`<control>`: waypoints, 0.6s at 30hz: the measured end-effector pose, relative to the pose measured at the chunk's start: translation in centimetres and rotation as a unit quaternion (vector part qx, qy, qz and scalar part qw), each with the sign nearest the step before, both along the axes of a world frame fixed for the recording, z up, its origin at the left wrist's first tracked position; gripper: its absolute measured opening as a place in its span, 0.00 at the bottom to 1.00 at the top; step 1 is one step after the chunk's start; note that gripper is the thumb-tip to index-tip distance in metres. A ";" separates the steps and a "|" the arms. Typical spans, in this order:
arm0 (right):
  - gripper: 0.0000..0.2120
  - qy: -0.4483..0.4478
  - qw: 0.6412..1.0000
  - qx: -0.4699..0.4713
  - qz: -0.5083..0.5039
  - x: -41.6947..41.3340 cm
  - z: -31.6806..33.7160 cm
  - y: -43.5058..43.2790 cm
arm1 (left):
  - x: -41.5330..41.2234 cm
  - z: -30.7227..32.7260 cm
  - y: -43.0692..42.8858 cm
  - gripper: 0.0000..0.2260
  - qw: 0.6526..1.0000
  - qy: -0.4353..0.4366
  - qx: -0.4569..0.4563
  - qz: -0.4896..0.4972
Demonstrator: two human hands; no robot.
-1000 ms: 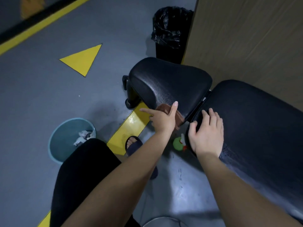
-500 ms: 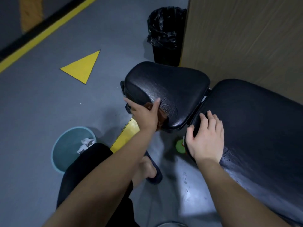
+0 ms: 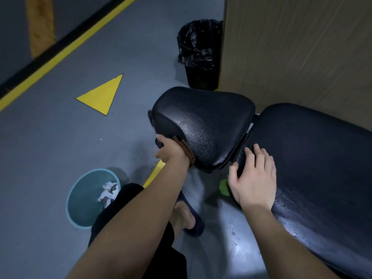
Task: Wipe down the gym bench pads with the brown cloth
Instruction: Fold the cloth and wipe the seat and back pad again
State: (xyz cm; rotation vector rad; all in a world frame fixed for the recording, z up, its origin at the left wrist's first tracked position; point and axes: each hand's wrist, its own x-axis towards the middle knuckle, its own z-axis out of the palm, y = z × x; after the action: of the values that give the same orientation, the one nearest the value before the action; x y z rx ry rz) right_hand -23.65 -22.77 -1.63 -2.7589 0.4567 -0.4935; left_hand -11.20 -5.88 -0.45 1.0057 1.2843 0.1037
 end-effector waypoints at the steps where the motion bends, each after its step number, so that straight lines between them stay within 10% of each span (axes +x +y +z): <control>1: 0.26 0.000 1.000 0.000 0.000 0.0 0.0 0.0 | -0.2 0.5 -0.2 0.36 1.000 -0.006 -0.023 -0.017; 10: 0.28 0.047 0.999 0.011 0.010 -0.2 0.9 0.1 | -4.5 1.7 -0.7 0.24 0.959 -0.030 -0.089 -0.268; 18: 0.24 0.017 0.994 0.050 0.094 1.8 2.3 1.6 | -5.5 1.6 4.1 0.20 0.976 -0.103 0.107 -0.162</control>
State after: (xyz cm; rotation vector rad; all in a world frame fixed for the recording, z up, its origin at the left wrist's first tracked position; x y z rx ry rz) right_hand -21.89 -21.21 0.64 -2.6832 0.2197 -0.3681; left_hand -16.72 -1.76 1.10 1.3420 0.9208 0.0940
